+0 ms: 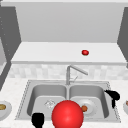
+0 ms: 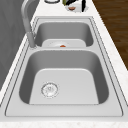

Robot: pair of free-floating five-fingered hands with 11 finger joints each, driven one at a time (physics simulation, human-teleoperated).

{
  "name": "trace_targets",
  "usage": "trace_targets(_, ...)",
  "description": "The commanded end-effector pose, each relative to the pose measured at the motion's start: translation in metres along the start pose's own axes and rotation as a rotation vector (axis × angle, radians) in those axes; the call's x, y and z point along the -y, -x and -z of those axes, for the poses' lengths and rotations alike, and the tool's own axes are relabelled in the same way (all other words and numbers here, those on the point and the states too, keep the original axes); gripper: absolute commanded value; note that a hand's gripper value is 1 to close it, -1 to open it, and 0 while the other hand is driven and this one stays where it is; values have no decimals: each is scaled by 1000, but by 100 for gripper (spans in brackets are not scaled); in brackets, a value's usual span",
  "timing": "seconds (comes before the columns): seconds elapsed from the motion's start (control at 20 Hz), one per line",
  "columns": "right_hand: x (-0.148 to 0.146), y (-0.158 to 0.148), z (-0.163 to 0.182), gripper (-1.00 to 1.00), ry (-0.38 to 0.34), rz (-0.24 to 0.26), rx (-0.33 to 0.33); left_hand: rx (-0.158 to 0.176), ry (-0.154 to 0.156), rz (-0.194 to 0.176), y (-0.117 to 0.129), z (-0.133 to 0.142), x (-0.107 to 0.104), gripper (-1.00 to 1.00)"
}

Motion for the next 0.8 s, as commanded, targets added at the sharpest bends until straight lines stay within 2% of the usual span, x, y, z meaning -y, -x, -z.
trace_targets(0.0, -20, -21, 21, -100, -32, -53, -14, 0, 0, 0, 0, 0, 0, 0)
trace_targets(0.3, -45, -51, 55, -100, -47, -49, -18, 0, 0, 0, 0, 0, 0, 0)
trace_targets(0.45, -54, -50, 51, -100, -28, -28, -5, 0, 0, 0, 0, 0, 0, 0)
trace_targets(0.75, -60, -57, 54, -100, -51, 2, 16, 0, 0, 0, 0, 0, 0, 0)
